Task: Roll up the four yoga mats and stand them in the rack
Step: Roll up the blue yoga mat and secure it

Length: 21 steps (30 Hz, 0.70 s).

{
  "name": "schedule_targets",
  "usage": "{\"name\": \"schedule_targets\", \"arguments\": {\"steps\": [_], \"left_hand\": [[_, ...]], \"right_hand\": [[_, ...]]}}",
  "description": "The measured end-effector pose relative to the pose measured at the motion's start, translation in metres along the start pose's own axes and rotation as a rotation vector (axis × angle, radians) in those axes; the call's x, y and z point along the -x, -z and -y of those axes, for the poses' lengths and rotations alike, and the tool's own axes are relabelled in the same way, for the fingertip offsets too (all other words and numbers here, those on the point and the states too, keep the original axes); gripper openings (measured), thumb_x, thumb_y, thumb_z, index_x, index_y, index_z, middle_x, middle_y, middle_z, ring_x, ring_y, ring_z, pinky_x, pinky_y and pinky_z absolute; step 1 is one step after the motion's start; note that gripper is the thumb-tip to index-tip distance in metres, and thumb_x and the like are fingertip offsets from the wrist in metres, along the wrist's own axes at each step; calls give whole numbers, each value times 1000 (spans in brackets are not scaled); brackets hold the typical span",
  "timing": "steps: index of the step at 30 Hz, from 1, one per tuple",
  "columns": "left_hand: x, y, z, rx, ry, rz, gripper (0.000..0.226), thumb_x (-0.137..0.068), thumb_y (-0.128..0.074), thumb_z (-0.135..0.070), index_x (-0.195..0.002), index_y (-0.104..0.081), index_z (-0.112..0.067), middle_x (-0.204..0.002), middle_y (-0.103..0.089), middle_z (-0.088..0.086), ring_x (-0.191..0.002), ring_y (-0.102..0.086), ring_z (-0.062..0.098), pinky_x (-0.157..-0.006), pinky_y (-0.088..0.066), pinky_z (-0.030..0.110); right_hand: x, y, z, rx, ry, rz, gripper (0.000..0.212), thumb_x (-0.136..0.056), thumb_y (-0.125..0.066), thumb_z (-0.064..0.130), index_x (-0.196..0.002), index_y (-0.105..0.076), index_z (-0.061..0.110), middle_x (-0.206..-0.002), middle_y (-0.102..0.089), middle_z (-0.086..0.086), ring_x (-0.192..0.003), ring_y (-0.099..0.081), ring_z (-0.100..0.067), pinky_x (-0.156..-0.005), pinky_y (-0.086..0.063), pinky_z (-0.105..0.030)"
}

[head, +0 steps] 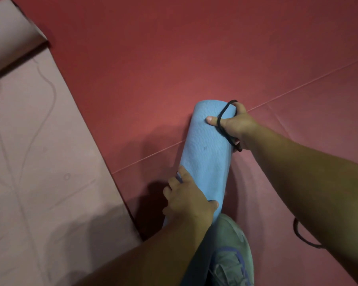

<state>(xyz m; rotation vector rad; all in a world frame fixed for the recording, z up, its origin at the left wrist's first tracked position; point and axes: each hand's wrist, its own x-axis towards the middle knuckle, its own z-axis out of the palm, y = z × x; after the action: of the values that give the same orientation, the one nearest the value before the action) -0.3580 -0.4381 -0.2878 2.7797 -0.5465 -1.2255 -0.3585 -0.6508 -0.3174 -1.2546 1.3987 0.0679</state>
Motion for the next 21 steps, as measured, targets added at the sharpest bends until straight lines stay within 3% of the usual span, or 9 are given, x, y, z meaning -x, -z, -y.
{"name": "schedule_targets", "arguments": {"steps": [4, 6, 9, 12, 14, 16, 18, 21], "left_hand": [[-13, 8, -14, 58, -63, -126, 97, -80, -69, -59, -150, -28, -5, -143, -40, 12, -132, -41, 32, -106, -42, 44], [-34, 19, -23, 213, -142, -161, 87, -82, -67, -56, -147, -38, -8, -143, -46, 14, -133, -45, 33, -110, -38, 40], [-64, 43, -35, 515, -184, -48, 98, -82, -71, -56, -159, -25, -18, -156, -42, 9, -142, -42, 28, -117, -35, 38], [-76, 58, -44, 782, -57, 206, 108, -84, -69, -64, -162, -5, -27, -165, -28, 1, -147, -35, 23, -118, -33, 41], [-76, 66, -46, 799, -46, 233, 116, -75, -65, -80, -161, -2, -36, -165, -26, -2, -148, -32, 24, -116, -32, 43], [-67, 78, -49, 744, -89, 169, 129, -51, -56, -101, -158, -15, -42, -157, -39, -3, -143, -41, 26, -115, -36, 45], [-56, 94, -44, 723, -141, 6, 134, -30, -50, -109, -141, -44, -35, -137, -58, -2, -126, -57, 25, -105, -47, 47], [-19, 132, -36, 690, -194, -204, 128, -38, -55, -101, -133, -49, -16, -128, -60, 4, -115, -61, 26, -99, -51, 46]], "right_hand": [[3, -4, 0, 18, 38, -32, 108, -54, -94, 53, -142, -31, 50, -127, -53, 8, -103, -61, -27, -64, -58, -45], [2, -6, -4, -4, 65, -66, 117, -42, -94, 58, -140, -30, 51, -128, -54, 8, -106, -62, -25, -73, -60, -48], [-3, -6, -8, -22, 103, -103, 129, -31, -92, 61, -142, -27, 47, -131, -54, 8, -110, -62, -24, -87, -59, -49], [0, -5, -8, -16, 105, -114, 123, -39, -92, 59, -142, -28, 42, -127, -56, 7, -107, -62, -23, -89, -58, -46], [7, -8, -4, -6, 125, -123, 114, -47, -92, 55, -142, -30, 43, -124, -57, 6, -106, -61, -23, -91, -57, -44], [23, -11, 9, -2, 176, -102, 110, -55, -92, 50, -144, -28, 44, -124, -56, 6, -106, -61, -22, -85, -58, -41], [48, -15, 28, -19, 265, -64, 111, -59, -92, 46, -147, -25, 44, -123, -54, 8, -105, -60, -20, -77, -56, -33], [103, -20, 59, -9, 440, -50, 104, -64, -92, 42, -145, -27, 43, -109, -54, 13, -102, -58, -19, -82, -51, -31]]}}
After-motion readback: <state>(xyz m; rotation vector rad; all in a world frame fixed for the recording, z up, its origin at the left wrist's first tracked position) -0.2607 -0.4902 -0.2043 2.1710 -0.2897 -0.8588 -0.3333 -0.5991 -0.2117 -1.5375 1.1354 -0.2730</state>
